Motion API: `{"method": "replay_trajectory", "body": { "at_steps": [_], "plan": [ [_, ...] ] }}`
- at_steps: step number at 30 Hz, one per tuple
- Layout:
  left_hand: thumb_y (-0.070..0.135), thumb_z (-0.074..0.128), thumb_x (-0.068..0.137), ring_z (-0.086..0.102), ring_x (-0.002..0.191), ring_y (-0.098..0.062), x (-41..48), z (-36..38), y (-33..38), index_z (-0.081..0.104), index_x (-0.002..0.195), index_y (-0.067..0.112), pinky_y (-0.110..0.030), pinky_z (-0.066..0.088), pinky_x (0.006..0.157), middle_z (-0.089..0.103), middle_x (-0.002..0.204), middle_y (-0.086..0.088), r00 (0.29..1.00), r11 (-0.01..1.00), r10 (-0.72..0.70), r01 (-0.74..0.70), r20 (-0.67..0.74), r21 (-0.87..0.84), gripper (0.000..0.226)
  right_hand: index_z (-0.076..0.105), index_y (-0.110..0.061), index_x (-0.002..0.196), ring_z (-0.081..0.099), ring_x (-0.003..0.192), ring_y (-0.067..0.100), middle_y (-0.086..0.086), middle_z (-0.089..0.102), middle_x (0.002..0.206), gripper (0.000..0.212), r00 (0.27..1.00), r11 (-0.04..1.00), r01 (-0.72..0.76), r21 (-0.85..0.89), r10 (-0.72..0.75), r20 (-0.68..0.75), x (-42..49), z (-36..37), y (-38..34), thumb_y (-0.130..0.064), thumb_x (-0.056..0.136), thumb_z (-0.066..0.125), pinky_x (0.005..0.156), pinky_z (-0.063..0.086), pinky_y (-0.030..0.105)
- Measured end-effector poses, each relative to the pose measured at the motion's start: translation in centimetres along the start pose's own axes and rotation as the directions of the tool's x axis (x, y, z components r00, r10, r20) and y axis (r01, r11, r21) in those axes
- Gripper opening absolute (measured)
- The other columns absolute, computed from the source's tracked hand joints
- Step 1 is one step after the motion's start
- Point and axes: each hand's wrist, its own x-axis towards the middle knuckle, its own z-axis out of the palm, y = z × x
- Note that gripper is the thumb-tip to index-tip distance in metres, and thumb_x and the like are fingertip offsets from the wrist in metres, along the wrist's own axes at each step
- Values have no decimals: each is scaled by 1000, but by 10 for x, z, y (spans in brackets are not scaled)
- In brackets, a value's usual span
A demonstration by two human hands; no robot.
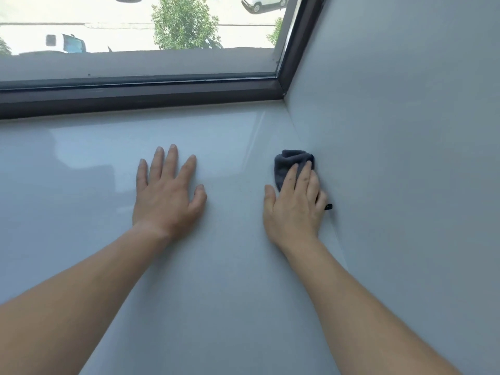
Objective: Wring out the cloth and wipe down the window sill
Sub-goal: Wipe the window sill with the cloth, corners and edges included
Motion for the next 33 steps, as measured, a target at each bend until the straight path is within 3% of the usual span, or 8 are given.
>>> {"method": "replay_trajectory", "body": {
  "at_steps": [3,7,12,15,19,24,28,33],
  "plan": [
    [55,21,85,-3,153,-25,0,-1,-1,25,151,29,-48,-5,122,9,166,-7,1000,1000,15,-15,7,-22,71,12,-7,156,12,150,29,15,8,165,75,994,993,111,-41,-111,-2,-29,5,11,-53,99,24,115,18,46],
    [50,26,83,4,153,-23,-6,-6,-3,36,148,26,-47,-8,122,19,163,-7,998,983,59,-60,-9,-174,70,9,-6,157,11,150,29,15,7,165,78,999,996,-37,-76,39,15,-49,2,35,-56,98,20,116,16,46],
    [36,37,84,16,151,-25,-47,-9,6,49,138,20,-48,-1,123,33,157,-10,992,971,89,-106,-89,-213,57,10,-6,156,11,150,30,16,8,165,80,993,993,-114,-28,115,33,-89,5,37,-57,96,18,115,18,46],
    [44,31,85,13,151,-26,-83,-3,19,49,141,22,-48,-1,123,28,160,-12,993,971,111,-116,-38,-209,63,13,-7,156,12,149,31,17,9,164,80,992,993,-119,-2,119,45,-89,0,34,-59,95,22,114,18,49],
    [50,26,91,-6,153,-20,-103,11,24,32,151,28,-46,-7,122,7,166,-6,994,987,113,-110,12,-118,65,6,-20,158,4,150,30,9,-1,166,74,996,997,67,26,-69,61,-24,-4,19,-60,98,21,116,9,49],
    [52,27,90,-5,153,-22,-100,16,22,31,150,28,-49,-6,122,8,166,-7,994,992,108,-109,-5,-56,65,11,-28,157,7,149,28,3,3,166,68,996,993,92,74,-92,7,23,1,6,-59,98,21,118,8,50],
    [53,24,88,-2,153,-24,-101,15,21,33,150,26,-50,-5,122,10,166,-8,994,992,113,-112,4,-51,68,15,-26,157,9,149,25,1,6,166,65,980,977,200,67,-199,-19,-55,13,41,-54,98,25,116,14,47],
    [49,26,88,-1,153,-24,-104,9,27,36,147,24,-51,-9,121,12,165,-9,995,988,96,-93,22,-122,65,11,-17,157,9,151,28,9,7,166,73,999,1000,-21,3,21,31,-166,18,93,-57,96,15,117,14,48]
  ]
}}
